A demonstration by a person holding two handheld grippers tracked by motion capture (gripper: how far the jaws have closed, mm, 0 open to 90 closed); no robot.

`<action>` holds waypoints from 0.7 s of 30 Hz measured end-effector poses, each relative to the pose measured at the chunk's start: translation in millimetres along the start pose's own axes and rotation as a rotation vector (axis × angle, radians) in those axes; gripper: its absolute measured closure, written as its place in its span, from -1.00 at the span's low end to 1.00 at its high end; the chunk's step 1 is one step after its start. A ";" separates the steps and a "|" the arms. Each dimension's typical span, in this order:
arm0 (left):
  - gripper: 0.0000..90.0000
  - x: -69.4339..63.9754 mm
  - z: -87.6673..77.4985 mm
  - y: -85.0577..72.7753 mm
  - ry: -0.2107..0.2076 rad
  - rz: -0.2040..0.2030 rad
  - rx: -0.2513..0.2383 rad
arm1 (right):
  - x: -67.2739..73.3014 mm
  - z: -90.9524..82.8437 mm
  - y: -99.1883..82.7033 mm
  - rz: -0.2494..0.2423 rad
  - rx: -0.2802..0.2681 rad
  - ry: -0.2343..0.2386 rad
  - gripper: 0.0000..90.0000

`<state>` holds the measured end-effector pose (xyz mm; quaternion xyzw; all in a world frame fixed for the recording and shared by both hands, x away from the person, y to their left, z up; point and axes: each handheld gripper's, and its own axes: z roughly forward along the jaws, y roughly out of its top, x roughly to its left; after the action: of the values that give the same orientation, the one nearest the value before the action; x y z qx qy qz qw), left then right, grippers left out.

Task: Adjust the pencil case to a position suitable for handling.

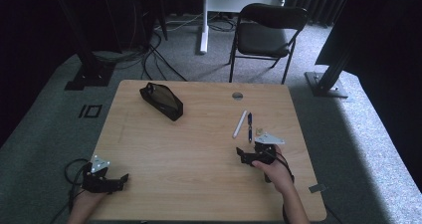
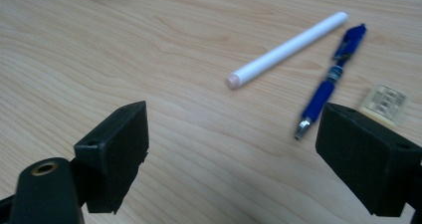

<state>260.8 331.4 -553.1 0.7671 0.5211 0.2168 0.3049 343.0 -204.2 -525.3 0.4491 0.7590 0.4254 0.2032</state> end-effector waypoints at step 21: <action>-1.00 0.0 0.0 0.0 0.000 0.000 0.000 | 39.5 34.5 19.5 -0.045 0.000 0.080 -0.71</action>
<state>260.8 331.4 -553.0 0.7671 0.5211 0.2166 0.3050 356.5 -150.0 -525.4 0.4145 0.7765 0.4381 0.1823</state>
